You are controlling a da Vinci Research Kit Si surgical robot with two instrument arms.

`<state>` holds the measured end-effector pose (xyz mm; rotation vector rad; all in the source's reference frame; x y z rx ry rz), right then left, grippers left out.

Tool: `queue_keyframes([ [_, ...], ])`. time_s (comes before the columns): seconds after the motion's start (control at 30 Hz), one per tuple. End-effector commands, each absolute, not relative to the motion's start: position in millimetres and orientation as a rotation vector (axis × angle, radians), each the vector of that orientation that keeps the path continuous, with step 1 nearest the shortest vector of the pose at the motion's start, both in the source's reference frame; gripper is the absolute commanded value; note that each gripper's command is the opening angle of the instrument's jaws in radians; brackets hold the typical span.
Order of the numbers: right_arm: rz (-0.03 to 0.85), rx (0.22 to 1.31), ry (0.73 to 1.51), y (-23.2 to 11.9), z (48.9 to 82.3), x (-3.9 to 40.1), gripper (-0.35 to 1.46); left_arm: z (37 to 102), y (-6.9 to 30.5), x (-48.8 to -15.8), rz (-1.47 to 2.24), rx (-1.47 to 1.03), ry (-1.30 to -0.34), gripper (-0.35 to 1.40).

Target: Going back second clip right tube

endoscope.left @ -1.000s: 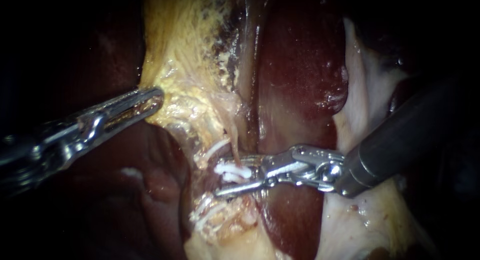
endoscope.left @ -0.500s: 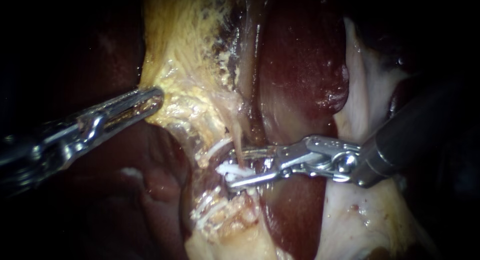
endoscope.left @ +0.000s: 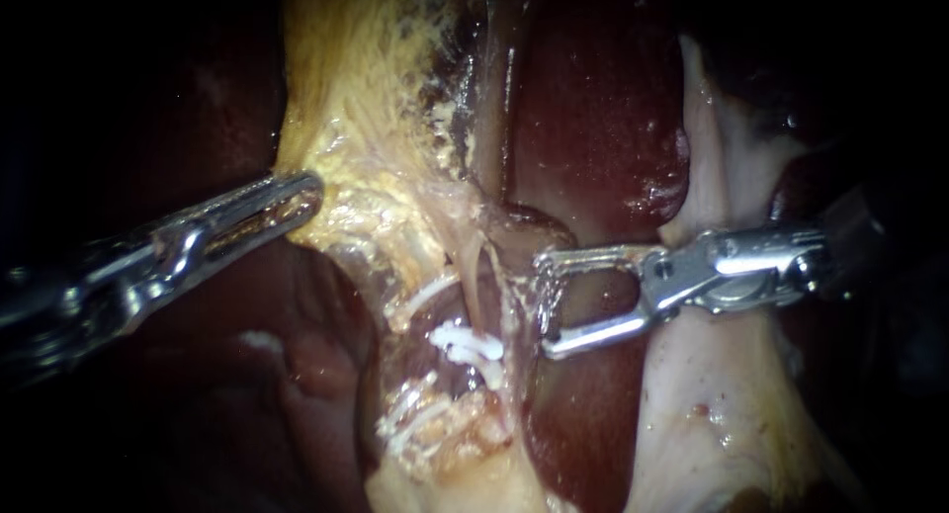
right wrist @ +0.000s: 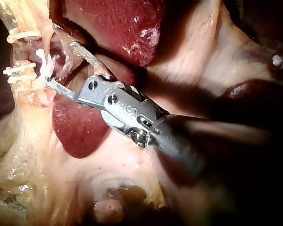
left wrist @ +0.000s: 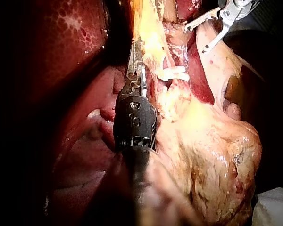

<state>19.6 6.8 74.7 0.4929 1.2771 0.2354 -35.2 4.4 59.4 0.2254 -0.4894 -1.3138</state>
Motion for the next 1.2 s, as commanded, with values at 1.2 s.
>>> queue_keyframes([
  [1.2, 0.223, 0.477, 1.306, 7.4, 72.8, 18.7, 0.60, 68.6, -0.8, -43.7, -1.167, 0.394, -0.503, -0.35],
])
